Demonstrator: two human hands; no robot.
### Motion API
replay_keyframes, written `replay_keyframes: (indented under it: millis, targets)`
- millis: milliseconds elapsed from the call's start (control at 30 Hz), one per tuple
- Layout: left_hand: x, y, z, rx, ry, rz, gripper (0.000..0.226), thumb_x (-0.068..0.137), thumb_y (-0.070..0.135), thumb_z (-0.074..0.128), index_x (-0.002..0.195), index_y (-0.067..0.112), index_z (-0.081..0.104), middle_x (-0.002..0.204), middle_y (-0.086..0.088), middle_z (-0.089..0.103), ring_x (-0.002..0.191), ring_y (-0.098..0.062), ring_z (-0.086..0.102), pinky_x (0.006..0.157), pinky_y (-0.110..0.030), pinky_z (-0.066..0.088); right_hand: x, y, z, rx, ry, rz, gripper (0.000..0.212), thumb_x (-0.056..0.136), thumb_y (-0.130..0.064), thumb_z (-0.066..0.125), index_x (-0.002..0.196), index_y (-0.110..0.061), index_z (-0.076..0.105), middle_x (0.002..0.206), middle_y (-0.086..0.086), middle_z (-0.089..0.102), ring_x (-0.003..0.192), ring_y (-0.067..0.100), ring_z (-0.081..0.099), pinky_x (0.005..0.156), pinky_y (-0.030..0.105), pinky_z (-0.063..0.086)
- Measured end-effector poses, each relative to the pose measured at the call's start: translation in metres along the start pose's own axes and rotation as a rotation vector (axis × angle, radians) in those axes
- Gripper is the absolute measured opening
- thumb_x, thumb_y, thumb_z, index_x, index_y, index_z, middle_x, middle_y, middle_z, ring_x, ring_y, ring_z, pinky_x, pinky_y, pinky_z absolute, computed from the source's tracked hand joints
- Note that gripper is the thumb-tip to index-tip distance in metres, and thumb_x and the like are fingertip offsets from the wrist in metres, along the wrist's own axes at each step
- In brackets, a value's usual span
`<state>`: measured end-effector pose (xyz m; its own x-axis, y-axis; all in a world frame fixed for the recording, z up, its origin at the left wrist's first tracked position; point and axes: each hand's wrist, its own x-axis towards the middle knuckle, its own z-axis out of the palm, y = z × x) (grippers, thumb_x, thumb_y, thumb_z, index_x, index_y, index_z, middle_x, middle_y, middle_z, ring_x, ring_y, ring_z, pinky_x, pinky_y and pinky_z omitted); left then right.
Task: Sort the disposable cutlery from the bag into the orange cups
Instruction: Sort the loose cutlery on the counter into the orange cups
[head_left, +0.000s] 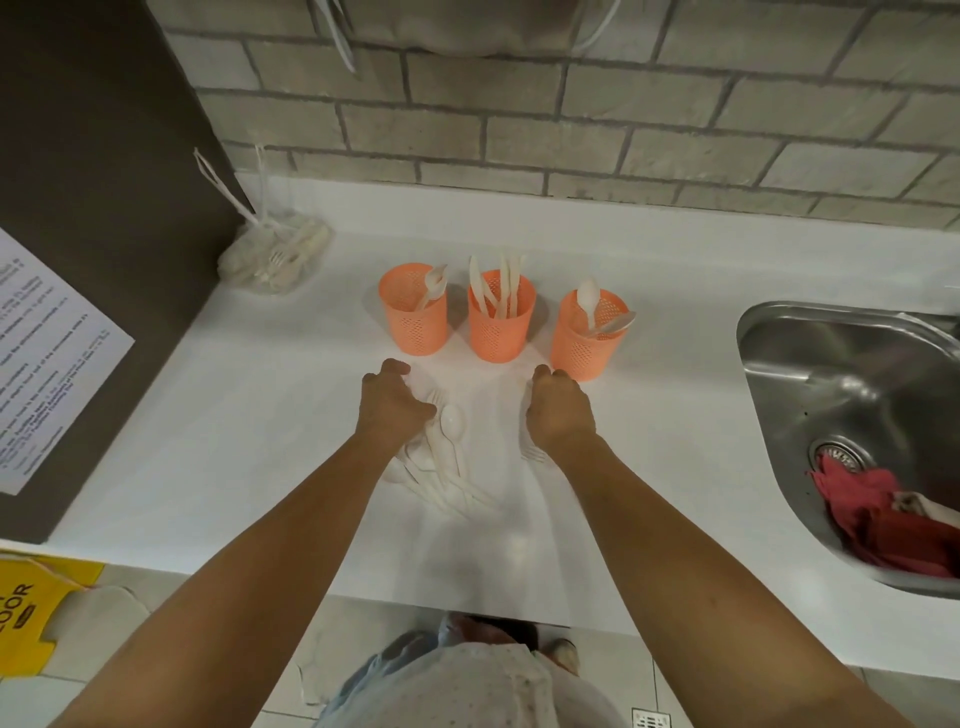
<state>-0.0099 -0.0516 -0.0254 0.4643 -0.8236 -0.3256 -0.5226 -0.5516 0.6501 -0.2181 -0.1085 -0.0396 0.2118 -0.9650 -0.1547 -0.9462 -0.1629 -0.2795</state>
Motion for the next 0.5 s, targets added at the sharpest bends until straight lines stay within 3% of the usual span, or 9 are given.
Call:
replay_keyframes:
  millis: [67, 167, 233, 300, 367, 500]
  targets:
    - [-0.002, 0.002, -0.003, -0.105, 0.044, 0.026, 0.069, 0.080, 0.012, 0.080, 0.142, 0.017, 0.048, 0.111, -0.005, 0.064, 0.105, -0.023, 0.063, 0.082, -0.023, 0.043, 0.003, 0.000, 0.000, 0.006, -0.023, -0.024, 0.025, 0.091, -0.002, 0.057, 0.116, -0.003, 0.056, 0.110, 0.016, 0.061, 0.103, 0.033, 0.061, 0.085, 0.041, 0.050]
    - [-0.009, 0.013, -0.010, -0.242, 0.109, 0.098, 0.061, 0.086, 0.009, 0.077, 0.139, 0.021, 0.050, 0.093, 0.007, 0.065, 0.082, -0.007, 0.064, 0.064, -0.005, 0.041, 0.007, 0.001, 0.002, 0.078, -0.036, -0.047, 0.023, 0.092, -0.001, 0.054, 0.113, -0.005, 0.062, 0.109, 0.014, 0.058, 0.100, 0.033, 0.059, 0.087, 0.040, 0.051]
    - [-0.014, 0.020, -0.012, -0.315, 0.154, 0.170, 0.049, 0.089, 0.008, 0.075, 0.132, 0.021, 0.057, 0.089, 0.007, 0.065, 0.077, 0.000, 0.062, 0.062, 0.000, 0.041, 0.008, 0.001, 0.002, 0.152, -0.017, -0.062, 0.026, 0.094, -0.002, 0.052, 0.116, -0.008, 0.066, 0.111, 0.012, 0.057, 0.098, 0.032, 0.060, 0.090, 0.044, 0.052]
    - [-0.017, 0.026, -0.014, -0.383, 0.179, 0.231, 0.033, 0.090, 0.011, 0.074, 0.121, 0.020, 0.066, 0.090, 0.003, 0.070, 0.076, 0.000, 0.065, 0.072, -0.005, 0.048, 0.010, -0.001, -0.001, 0.249, 0.056, -0.099, 0.023, 0.096, -0.006, 0.054, 0.113, -0.009, 0.069, 0.106, 0.011, 0.059, 0.094, 0.031, 0.061, 0.084, 0.039, 0.052]
    - [-0.018, 0.033, -0.016, -0.424, 0.170, 0.264, 0.019, 0.092, 0.015, 0.074, 0.110, 0.020, 0.072, 0.090, 0.007, 0.072, 0.074, 0.002, 0.067, 0.081, -0.020, 0.056, 0.011, -0.007, -0.011, 0.364, 0.148, -0.149, 0.016, 0.096, -0.006, 0.056, 0.104, -0.005, 0.071, 0.094, 0.009, 0.061, 0.086, 0.028, 0.061, 0.072, 0.028, 0.046]
    - [-0.024, 0.047, -0.018, -0.527, 0.099, 0.294, 0.012, 0.093, 0.013, 0.074, 0.105, 0.017, 0.075, 0.093, 0.007, 0.074, 0.084, -0.011, 0.073, 0.081, -0.029, 0.063, 0.005, -0.023, -0.040, 0.600, 0.263, -0.227, 0.010, 0.093, -0.005, 0.063, 0.096, -0.007, 0.072, 0.079, -0.007, 0.062, 0.069, 0.005, 0.056, 0.065, 0.012, 0.039]
